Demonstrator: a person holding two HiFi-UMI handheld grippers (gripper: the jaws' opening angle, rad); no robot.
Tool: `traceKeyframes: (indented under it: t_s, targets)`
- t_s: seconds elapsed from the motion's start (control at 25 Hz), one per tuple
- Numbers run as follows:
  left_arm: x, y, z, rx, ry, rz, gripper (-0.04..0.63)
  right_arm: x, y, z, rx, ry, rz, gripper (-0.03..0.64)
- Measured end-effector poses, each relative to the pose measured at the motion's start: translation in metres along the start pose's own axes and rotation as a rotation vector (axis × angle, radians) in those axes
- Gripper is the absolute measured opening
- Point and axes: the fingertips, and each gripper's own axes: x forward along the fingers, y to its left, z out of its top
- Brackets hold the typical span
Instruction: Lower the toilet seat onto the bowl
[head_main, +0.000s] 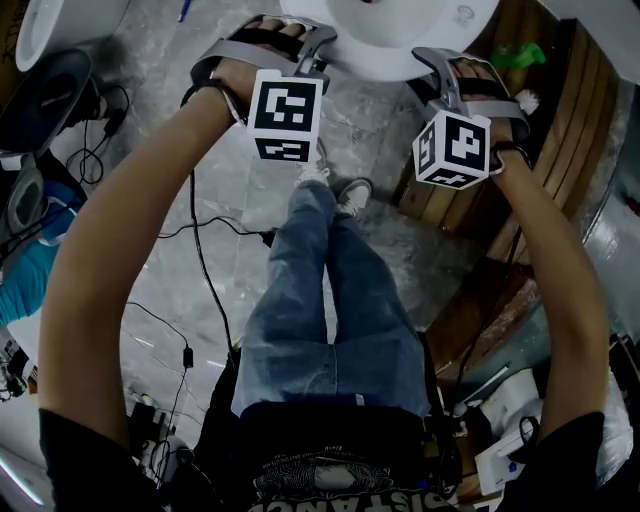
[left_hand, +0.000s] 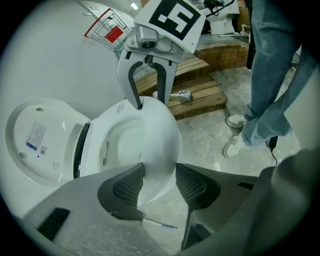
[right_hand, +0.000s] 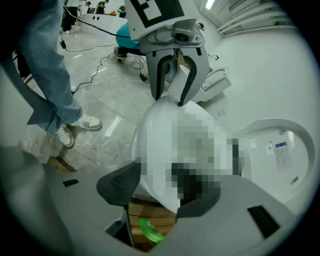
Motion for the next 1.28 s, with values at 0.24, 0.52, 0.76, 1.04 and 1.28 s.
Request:
traceKeyframes:
  t_s: [0.24, 0.52, 0.76, 1.04, 1.28]
  targets:
    - [0.018, -0.009, 0.000, 0.013, 0.025, -0.024, 0.198, 0.017, 0.012, -0.007, -0.033, 0.012, 0.013, 0.218]
    - [0.035, -0.017, -0.002, 0.008, 0.036, -0.062, 0.195, 0.032, 0.022, -0.011, -0.022, 0.014, 0.051, 0.218]
    - [0.040, -0.018, -0.002, 0.006, 0.049, -0.091, 0.190, 0.034, 0.024, -0.011, 0.016, 0.000, 0.101, 0.212]
    - [0.038, -0.019, 0.001, -0.026, 0.042, -0.105, 0.181, 0.030, 0.023, -0.015, 0.087, -0.009, 0.130, 0.201]
    - [0.024, -0.008, 0.009, -0.072, 0.016, -0.105, 0.179, 0.016, 0.014, -0.014, 0.150, -0.013, 0.132, 0.198]
